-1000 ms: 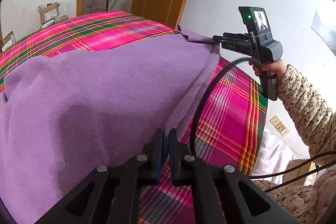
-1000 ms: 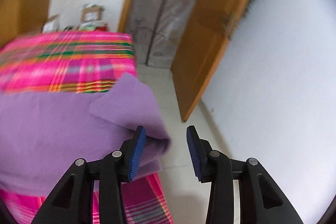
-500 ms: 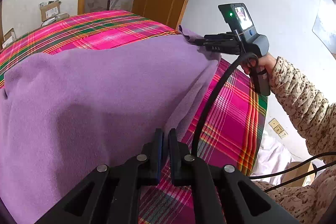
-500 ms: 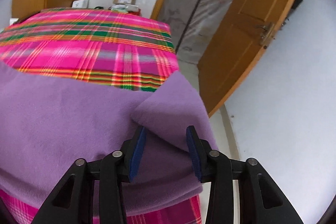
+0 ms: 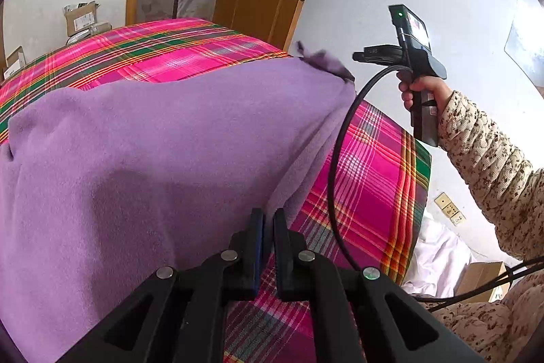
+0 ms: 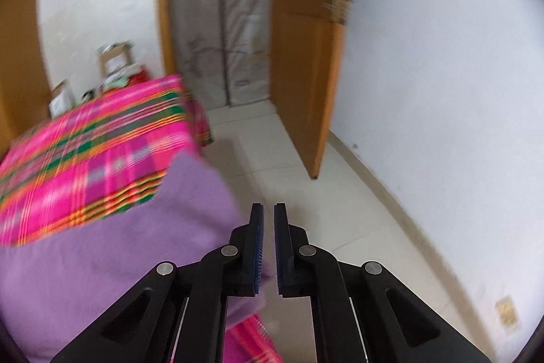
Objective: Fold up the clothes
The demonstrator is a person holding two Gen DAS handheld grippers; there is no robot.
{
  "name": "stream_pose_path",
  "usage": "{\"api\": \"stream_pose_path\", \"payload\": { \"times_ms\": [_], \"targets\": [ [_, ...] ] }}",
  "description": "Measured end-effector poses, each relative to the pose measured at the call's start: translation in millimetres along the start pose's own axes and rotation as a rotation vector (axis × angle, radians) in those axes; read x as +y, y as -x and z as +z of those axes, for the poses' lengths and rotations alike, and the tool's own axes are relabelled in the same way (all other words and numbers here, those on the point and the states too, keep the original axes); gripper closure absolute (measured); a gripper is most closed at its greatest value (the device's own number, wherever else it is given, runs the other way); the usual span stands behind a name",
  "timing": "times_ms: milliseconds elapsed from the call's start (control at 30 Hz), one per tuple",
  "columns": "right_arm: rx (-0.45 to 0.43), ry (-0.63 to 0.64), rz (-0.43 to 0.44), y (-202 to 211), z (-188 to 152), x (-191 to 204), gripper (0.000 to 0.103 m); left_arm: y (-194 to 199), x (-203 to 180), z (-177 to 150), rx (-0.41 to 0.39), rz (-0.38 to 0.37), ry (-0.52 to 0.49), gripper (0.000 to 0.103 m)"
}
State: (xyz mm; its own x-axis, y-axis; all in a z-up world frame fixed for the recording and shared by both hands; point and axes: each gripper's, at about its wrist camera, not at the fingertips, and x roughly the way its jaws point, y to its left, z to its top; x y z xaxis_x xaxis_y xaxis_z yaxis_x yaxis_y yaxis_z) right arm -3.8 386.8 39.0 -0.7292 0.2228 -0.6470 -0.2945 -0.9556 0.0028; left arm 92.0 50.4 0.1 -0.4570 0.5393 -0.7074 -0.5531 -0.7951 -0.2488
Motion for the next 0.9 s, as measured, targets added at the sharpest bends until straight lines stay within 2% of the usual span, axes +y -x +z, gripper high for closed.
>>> {"api": "stream_pose_path", "payload": {
  "times_ms": [100,233,300,433,500,533,667,767,800,900],
  "targets": [
    [0.009,-0.049,0.004,4,-6,-15,0.095,-1,0,0,0.0,0.0,-0.001,0.098],
    [0.003,0.011,0.141,13,-13,-2,0.088,-4,2,3,0.003,0.001,0.001,0.098],
    [0.004,0.1,0.182,18,-18,18,0.071,-4,1,3,0.003,0.002,0.001,0.098],
    [0.001,0.244,0.26,24,-27,56,0.057,-4,1,2,0.005,0.003,0.004,0.098],
    [0.002,0.296,0.268,19,-29,71,0.048,-4,1,2,0.006,0.004,0.005,0.098],
    [0.008,0.326,0.258,16,-31,80,0.047,-4,1,2,0.006,0.003,0.007,0.098],
    [0.056,0.4,0.194,0,-38,98,0.046,-3,1,0,0.007,-0.003,0.014,0.098],
    [0.084,0.394,0.145,-9,-40,93,0.05,-3,2,1,0.008,-0.008,0.018,0.098],
    [0.095,0.377,0.138,-12,-39,89,0.061,-3,2,1,0.008,-0.009,0.019,0.098],
    [0.088,0.334,0.102,-15,-35,79,0.084,-3,3,0,0.007,-0.013,0.022,0.098]
  ]
}}
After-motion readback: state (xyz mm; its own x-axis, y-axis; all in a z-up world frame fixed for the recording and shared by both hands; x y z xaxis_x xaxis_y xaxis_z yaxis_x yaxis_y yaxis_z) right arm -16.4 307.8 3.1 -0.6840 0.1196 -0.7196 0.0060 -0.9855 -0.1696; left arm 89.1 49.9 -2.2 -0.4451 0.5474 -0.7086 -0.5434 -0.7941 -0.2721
